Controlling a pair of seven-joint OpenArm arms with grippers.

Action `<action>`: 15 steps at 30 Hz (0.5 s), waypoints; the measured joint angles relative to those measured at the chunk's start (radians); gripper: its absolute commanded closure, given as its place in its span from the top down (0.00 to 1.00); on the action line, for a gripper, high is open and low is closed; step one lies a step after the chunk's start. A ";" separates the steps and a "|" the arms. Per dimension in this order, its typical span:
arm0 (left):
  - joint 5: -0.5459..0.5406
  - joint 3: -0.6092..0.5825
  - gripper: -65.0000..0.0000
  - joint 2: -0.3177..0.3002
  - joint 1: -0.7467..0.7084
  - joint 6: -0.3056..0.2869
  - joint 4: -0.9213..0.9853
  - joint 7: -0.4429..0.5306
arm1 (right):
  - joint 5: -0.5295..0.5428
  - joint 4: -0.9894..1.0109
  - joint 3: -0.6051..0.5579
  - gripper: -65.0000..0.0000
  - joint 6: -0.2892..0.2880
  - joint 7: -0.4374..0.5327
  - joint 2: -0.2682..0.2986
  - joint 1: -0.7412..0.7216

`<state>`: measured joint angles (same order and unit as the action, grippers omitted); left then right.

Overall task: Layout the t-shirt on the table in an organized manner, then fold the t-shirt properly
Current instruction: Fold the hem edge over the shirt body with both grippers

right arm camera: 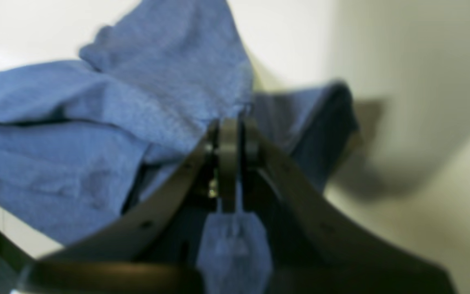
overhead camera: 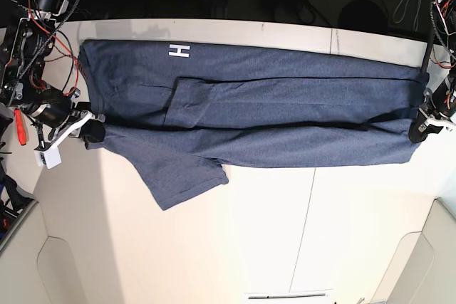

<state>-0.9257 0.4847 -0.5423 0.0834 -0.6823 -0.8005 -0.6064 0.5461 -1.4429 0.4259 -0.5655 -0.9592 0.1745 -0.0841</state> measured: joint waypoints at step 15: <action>-0.001 0.061 0.00 -0.001 -0.022 0.000 0.000 -0.127 | 0.004 -0.001 0.001 0.00 0.000 -0.034 0.025 0.029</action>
<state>-0.9268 0.5453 -0.5430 0.0612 -0.6823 -0.8005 -0.7334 0.5499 -1.4441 0.4271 -0.5655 -0.9932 0.1993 -0.0551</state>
